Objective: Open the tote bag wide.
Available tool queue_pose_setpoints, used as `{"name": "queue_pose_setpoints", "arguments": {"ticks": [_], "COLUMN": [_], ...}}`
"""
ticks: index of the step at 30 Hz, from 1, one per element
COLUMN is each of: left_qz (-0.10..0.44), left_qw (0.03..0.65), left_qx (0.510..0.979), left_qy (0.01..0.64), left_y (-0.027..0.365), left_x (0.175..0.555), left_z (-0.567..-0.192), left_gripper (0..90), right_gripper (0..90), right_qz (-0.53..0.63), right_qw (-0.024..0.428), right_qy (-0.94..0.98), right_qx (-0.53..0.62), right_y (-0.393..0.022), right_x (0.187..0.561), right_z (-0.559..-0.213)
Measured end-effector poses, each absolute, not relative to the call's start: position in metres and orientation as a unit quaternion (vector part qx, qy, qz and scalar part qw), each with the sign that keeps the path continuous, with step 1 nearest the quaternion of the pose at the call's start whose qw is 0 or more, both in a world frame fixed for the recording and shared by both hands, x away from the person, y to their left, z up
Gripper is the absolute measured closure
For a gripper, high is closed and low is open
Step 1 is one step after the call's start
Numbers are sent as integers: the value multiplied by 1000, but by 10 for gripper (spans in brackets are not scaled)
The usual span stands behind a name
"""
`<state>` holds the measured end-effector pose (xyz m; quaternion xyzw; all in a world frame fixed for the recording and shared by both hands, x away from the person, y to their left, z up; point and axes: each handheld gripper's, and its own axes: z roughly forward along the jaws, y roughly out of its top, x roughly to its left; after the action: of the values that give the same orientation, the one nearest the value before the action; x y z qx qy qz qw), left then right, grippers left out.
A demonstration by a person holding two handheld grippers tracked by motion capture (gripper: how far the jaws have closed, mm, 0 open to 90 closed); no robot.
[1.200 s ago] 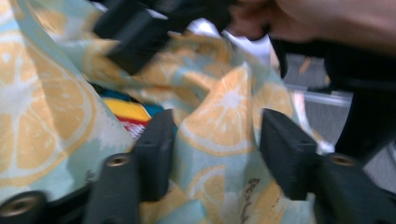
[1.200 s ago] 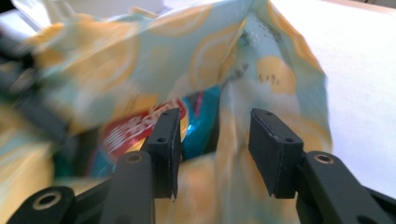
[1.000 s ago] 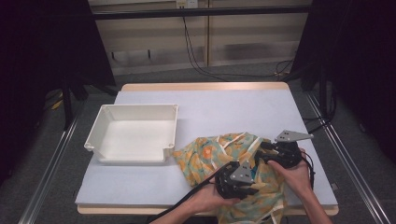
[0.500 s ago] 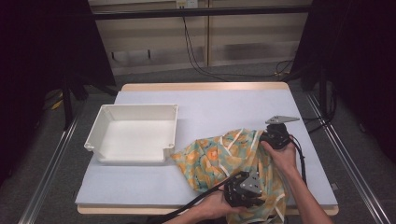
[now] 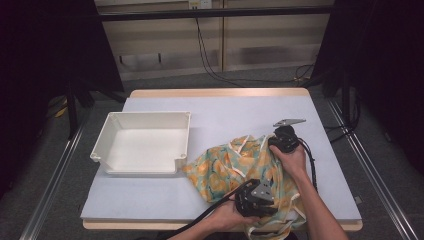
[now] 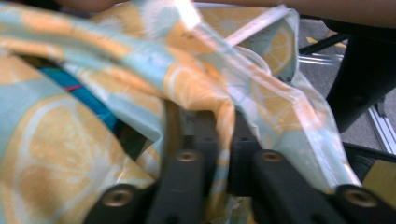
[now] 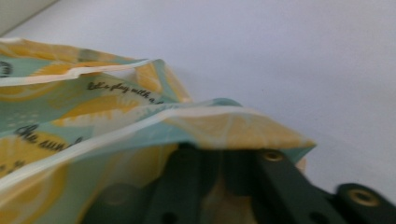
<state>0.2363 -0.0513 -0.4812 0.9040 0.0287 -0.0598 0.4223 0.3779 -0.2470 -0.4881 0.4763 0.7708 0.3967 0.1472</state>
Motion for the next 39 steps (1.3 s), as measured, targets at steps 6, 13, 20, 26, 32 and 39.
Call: {"name": "queue_pose_setpoints", "arguments": {"ticks": [6, 13, 20, 26, 32, 39], "left_qz": [-64, -53, -34, 9, 75, 93], "left_qw": [446, 473, 506, 519, 465, 457], "left_qx": [892, 878, 860, 848, 873, 868], "left_qy": [40, 58, 65, 108, 125, 170], "left_y": [-36, -17, -1, -6, -4, 30], "left_x": [242, 247, 257, 279, 283, 295], "left_z": [-467, -449, -426, -424, -440, -437], "left_gripper": [652, 535, 628, 569, 484, 802], "right_gripper": [582, 494, 539, 498, 428, 656], "right_qz": [431, 453, 471, 453, 417, 398], "right_qw": [157, 161, 155, 164, 170, 156], "right_qy": [760, 757, 754, 763, 774, 778], "right_qx": [461, 442, 430, 431, 445, 462], "right_y": [-256, -270, -271, -257, -248, -254], "right_x": [357, 304, 254, 225, 210, 203], "right_z": [-461, -436, -422, -428, -449, -460]}}
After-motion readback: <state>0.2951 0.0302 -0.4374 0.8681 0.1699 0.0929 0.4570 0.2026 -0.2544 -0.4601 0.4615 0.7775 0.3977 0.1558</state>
